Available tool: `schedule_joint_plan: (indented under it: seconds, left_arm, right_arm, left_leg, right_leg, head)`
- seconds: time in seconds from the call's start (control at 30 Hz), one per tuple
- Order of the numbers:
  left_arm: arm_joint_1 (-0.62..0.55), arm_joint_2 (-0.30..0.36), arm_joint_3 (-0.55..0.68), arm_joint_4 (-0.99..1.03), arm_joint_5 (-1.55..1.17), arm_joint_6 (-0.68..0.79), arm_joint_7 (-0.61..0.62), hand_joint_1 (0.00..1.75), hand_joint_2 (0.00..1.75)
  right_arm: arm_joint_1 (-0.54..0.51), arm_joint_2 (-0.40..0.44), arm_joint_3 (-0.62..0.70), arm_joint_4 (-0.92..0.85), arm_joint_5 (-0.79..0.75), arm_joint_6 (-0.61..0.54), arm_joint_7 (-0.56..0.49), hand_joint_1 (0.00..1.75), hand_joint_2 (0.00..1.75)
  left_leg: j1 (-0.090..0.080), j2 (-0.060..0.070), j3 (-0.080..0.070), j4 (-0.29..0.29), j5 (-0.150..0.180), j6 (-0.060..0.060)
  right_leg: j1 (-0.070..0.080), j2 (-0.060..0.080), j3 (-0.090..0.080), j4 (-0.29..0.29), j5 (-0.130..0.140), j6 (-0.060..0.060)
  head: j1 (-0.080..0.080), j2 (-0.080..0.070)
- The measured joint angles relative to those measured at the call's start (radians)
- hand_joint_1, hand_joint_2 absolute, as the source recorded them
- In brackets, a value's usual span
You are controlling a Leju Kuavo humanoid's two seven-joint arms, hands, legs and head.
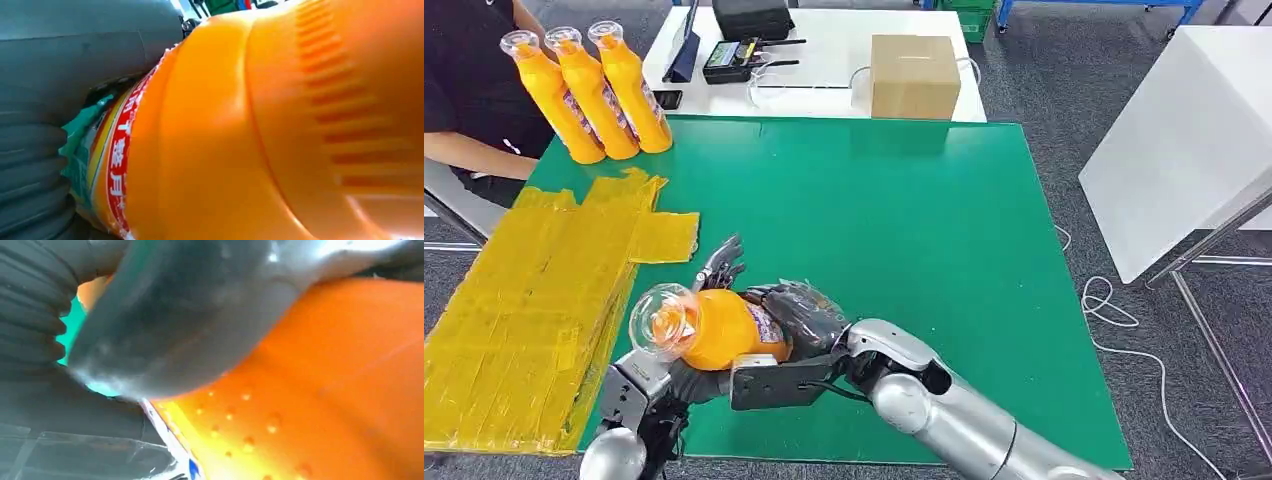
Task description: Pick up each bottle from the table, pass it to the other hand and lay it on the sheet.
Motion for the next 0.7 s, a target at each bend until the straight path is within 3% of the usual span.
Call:
schedule_joint_plan:
  seconds: [0.03, 0.1, 0.7]
  left_arm:
    - [-0.005, 0.005, -0.003, 0.004, -0.015, -0.001, 0.003, 0.00, 1.75]
    - [-0.016, 0.013, -0.007, 0.016, -0.039, -0.002, 0.002, 1.75, 1.75]
    - [0.028, 0.005, 0.029, 0.020, 0.169, -0.035, -0.088, 1.75, 1.75]
  right_arm:
    - [0.000, 0.000, 0.000, 0.001, 0.000, 0.000, 0.000, 1.75, 1.75]
    - [0.000, -0.002, 0.000, 0.002, -0.003, 0.000, 0.000, 1.75, 1.75]
    - [-0.004, -0.002, 0.026, 0.005, -0.014, 0.011, -0.003, 1.75, 1.75]
  left_leg:
    - [0.000, 0.000, 0.000, 0.000, 0.000, 0.000]
    - [0.000, 0.000, 0.000, 0.000, 0.000, 0.000]
    - [0.000, 0.000, 0.000, 0.000, 0.000, 0.000]
  right_leg:
    - [0.000, 0.000, 0.000, 0.000, 0.000, 0.000]
    - [0.000, 0.000, 0.000, 0.000, 0.000, 0.000]
    - [0.000, 0.000, 0.000, 0.000, 0.000, 0.000]
  head:
    - [0.000, 0.000]
    - [0.000, 0.000]
    - [0.000, 0.000]
